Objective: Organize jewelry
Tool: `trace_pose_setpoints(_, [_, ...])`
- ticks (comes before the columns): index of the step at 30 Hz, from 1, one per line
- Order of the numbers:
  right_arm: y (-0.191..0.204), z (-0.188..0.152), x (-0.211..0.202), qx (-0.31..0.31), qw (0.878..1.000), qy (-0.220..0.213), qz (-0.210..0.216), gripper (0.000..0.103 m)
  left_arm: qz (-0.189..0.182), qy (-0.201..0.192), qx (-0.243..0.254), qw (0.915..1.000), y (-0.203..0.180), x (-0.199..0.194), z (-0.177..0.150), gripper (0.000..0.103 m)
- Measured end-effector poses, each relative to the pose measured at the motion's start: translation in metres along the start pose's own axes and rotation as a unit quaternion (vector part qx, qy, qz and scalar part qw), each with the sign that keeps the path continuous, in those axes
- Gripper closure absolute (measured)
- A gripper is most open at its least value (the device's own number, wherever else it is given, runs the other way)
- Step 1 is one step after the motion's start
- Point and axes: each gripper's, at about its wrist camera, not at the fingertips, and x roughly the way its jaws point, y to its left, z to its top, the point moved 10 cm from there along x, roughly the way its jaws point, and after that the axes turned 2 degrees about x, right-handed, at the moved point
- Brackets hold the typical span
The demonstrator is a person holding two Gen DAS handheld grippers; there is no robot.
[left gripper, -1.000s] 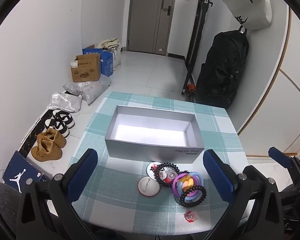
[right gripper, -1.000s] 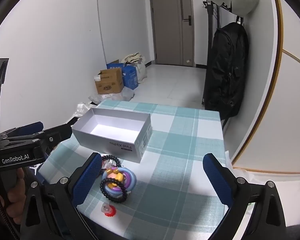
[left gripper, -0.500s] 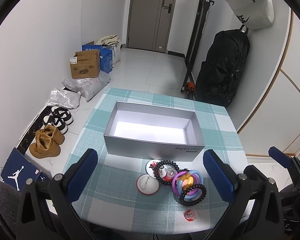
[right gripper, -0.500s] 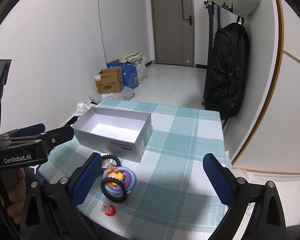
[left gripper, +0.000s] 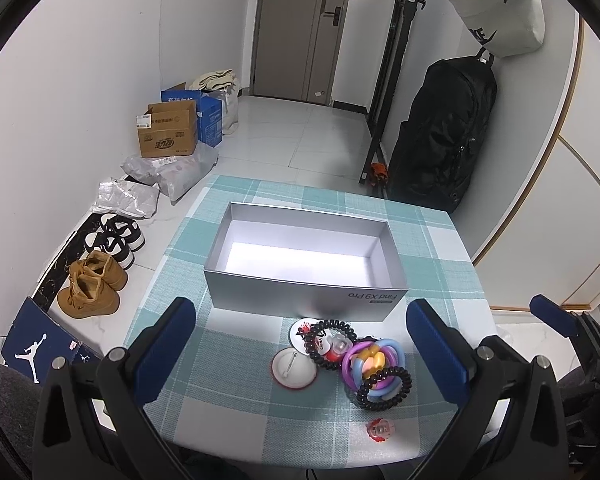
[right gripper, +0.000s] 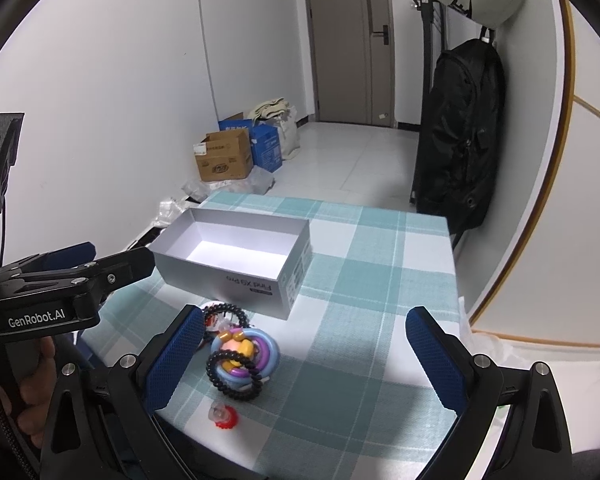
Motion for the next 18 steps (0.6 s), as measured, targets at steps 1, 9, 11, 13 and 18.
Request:
trace_pose_setpoints(1, [0.0004,-0.0003,0.0,0.0,1.0,0.0,0.0,0.002,-0.001,0.0,0.001,1.0,-0.0001,-0.0002,-0.0001,0.001])
trace_pose_setpoints(9, [0.0027,-0.0015,0.001,-0.005,1.0,0.001,-0.001,0.002,-0.009,0.006,-0.004,0.9999,-0.0006,0.001,-0.0012,0.001])
trace_pose_setpoints(11, [0.0027,-0.0016,0.0011,-0.005,1.0,0.001,0.0,0.002,-0.007,0.007,-0.007,0.9999,0.0006,0.001,-0.0015,0.001])
trace_pose_setpoints(13, [0.0036,-0.002,0.0011,-0.004,1.0,0.003,0.003,0.002,-0.007,0.007,-0.009,0.9999,0.0011,0.0013,-0.0011,0.001])
trace_pose_setpoints(18, [0.0061,-0.0026,0.0011,-0.006,1.0,0.004,0.006,0.002,-0.007,0.01,-0.01,0.9999,0.0006,0.0023,-0.0019,0.001])
